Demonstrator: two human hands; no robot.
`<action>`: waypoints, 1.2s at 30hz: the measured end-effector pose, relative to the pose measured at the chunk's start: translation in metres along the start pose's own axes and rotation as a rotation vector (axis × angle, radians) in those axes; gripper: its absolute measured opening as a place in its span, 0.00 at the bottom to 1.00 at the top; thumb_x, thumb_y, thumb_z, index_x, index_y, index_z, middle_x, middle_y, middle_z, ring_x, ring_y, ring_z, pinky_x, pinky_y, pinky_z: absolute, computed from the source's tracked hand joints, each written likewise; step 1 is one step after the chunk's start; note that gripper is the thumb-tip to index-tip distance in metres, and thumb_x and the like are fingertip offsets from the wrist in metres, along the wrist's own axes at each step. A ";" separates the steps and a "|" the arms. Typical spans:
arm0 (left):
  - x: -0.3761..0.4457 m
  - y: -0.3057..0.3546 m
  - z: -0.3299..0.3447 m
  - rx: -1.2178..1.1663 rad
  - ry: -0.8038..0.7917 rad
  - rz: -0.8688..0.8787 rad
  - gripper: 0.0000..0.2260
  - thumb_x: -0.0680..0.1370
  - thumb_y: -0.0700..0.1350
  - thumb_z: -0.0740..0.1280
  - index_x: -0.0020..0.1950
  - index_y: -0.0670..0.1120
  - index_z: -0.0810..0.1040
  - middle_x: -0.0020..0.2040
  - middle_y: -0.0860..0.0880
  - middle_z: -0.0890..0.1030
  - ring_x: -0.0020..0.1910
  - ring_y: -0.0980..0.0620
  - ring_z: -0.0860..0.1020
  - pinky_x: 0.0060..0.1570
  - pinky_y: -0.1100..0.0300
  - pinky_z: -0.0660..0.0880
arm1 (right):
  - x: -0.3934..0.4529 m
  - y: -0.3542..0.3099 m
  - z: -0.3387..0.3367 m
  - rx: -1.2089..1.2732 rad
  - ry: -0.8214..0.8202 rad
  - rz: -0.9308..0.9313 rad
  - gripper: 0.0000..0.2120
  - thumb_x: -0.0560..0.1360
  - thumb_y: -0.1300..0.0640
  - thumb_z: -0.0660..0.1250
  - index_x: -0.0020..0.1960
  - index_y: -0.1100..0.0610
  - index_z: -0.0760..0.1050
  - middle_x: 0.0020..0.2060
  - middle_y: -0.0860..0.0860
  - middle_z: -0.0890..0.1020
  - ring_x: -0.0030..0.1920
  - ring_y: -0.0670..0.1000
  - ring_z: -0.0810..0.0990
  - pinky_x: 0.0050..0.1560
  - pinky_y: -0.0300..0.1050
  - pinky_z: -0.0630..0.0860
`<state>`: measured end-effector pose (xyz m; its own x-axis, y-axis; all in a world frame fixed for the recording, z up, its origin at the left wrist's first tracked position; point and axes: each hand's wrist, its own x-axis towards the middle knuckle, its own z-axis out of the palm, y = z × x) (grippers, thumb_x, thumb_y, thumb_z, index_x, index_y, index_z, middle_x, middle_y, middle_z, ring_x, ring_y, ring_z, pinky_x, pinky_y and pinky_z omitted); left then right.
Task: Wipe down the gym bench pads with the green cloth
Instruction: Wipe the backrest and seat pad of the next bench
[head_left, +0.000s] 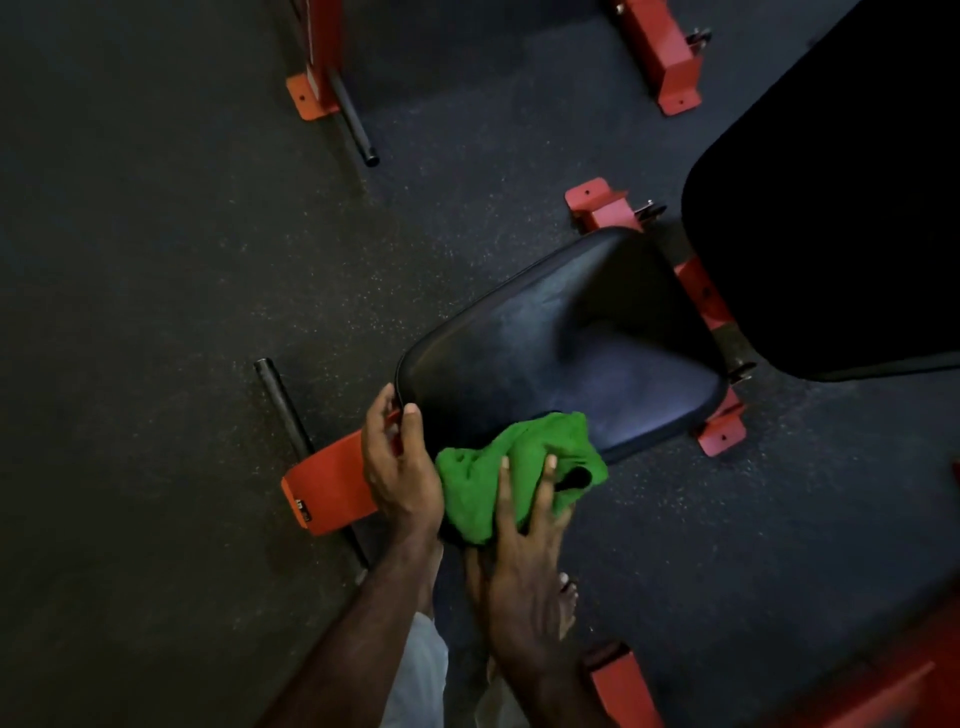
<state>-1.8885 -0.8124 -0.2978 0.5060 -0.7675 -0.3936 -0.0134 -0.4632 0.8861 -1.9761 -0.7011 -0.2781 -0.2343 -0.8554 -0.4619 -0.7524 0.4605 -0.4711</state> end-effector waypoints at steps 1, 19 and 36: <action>-0.001 0.001 0.001 0.001 0.005 -0.002 0.24 0.79 0.55 0.62 0.73 0.46 0.76 0.67 0.48 0.80 0.65 0.53 0.78 0.66 0.48 0.76 | 0.002 0.009 -0.003 0.028 0.062 -0.053 0.43 0.75 0.29 0.55 0.84 0.38 0.44 0.82 0.47 0.32 0.82 0.65 0.36 0.75 0.76 0.57; -0.001 -0.010 -0.008 -0.068 0.091 -0.052 0.19 0.80 0.53 0.61 0.64 0.45 0.82 0.59 0.45 0.84 0.59 0.45 0.81 0.60 0.38 0.77 | 0.041 0.020 -0.026 -0.137 0.226 -0.308 0.43 0.68 0.42 0.69 0.82 0.46 0.62 0.84 0.50 0.52 0.83 0.64 0.54 0.80 0.63 0.57; 0.009 -0.006 -0.008 -0.086 0.025 -0.043 0.14 0.81 0.54 0.62 0.63 0.54 0.82 0.60 0.53 0.84 0.60 0.50 0.81 0.59 0.41 0.80 | 0.116 -0.003 -0.044 -0.405 0.195 -0.596 0.37 0.78 0.29 0.62 0.82 0.45 0.63 0.83 0.54 0.58 0.80 0.65 0.60 0.76 0.66 0.61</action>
<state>-1.8767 -0.8136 -0.3045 0.5259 -0.7361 -0.4262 0.0820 -0.4549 0.8868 -2.0280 -0.8122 -0.2966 0.2073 -0.9767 -0.0551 -0.9452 -0.1854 -0.2686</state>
